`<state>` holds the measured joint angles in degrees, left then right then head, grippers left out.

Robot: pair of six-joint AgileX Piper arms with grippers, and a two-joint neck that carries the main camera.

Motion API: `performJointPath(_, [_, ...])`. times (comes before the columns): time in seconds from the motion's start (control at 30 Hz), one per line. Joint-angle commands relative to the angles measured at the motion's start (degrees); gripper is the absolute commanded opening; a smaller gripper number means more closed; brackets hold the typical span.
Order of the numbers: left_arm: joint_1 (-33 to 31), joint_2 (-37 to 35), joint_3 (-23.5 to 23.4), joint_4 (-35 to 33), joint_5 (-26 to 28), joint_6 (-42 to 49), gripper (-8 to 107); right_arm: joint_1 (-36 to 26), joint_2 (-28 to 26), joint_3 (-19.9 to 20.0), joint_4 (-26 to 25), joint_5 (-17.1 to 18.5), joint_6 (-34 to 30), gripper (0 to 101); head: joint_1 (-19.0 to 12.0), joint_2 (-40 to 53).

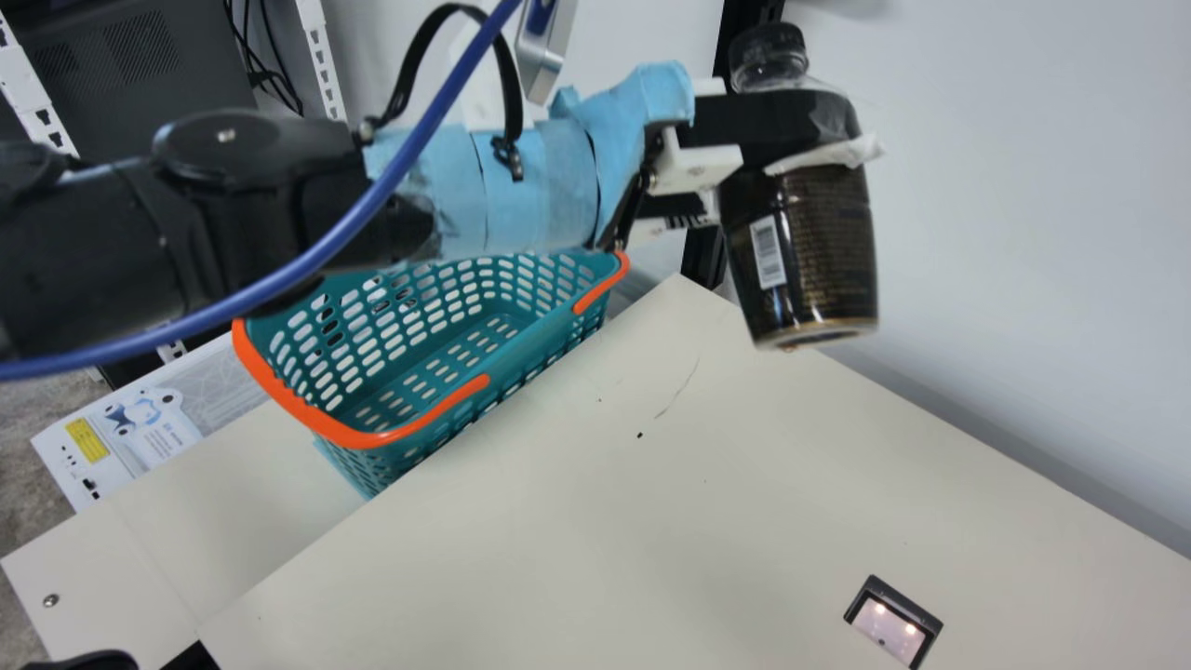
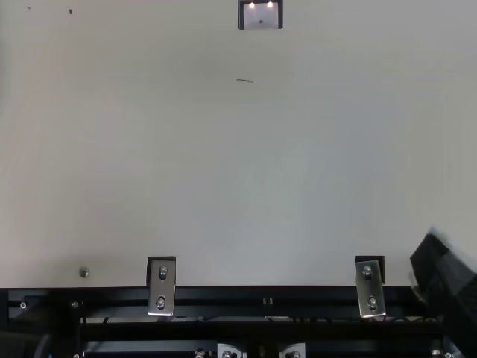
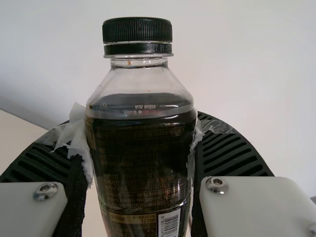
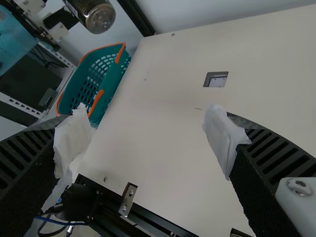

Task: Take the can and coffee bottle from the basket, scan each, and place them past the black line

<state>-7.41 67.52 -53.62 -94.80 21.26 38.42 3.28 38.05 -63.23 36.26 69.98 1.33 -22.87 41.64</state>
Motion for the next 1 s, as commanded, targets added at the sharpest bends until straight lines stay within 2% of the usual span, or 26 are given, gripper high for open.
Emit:
performJointPath(0.0, [-4.84,-1.13,1.39,-4.84,-2.93,0.24,10,0.00,0.00,0.00,0.00,0.00,0.00,101,-1.09,0.91])
performJointPath(0.3, [-15.23,-4.76,1.63,-5.18,-10.20,-8.76,10,0.00,0.00,0.00,0.00,0.00,0.00,101,-1.09,0.91])
performJointPath(0.8, [-31.97,-5.18,-1.33,-5.18,-21.73,-15.91,10,0.00,0.00,0.00,0.00,0.00,0.00,101,-1.09,0.91])
performJointPath(0.97, [-37.60,-3.53,-3.80,-0.94,-26.65,-21.33,10,0.00,0.00,0.00,0.00,0.00,0.00,101,-1.09,0.91])
